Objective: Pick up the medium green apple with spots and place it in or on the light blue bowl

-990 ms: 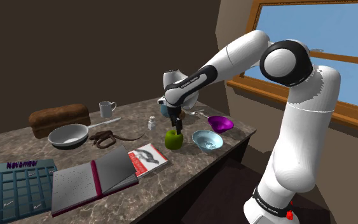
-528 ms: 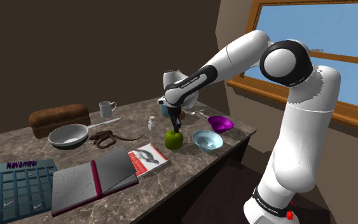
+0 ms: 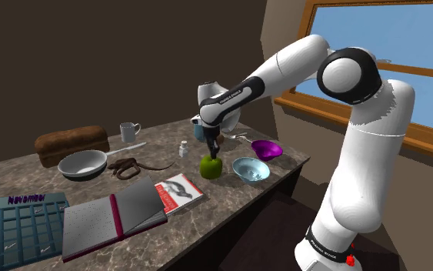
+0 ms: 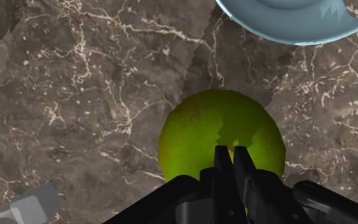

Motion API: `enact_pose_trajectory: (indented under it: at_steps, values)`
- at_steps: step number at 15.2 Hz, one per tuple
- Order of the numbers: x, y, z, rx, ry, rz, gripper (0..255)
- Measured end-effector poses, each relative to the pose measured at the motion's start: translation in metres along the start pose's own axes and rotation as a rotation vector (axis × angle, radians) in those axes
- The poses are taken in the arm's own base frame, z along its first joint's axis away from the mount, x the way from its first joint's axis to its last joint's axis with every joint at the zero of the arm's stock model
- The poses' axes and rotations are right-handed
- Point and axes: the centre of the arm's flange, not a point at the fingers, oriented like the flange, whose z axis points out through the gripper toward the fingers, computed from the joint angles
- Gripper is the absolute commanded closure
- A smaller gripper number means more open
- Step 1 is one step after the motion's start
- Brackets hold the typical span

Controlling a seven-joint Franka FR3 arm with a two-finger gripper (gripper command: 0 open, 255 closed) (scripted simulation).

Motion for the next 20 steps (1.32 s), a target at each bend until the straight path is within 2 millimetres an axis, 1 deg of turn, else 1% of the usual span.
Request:
enact_pose_trajectory:
  at_steps: [16,20]
  values:
    - [-0.01,-0.005,-0.083,0.0,0.0,0.0,255]
    - [-0.015,-0.005,-0.104,0.0,0.0,0.0,255]
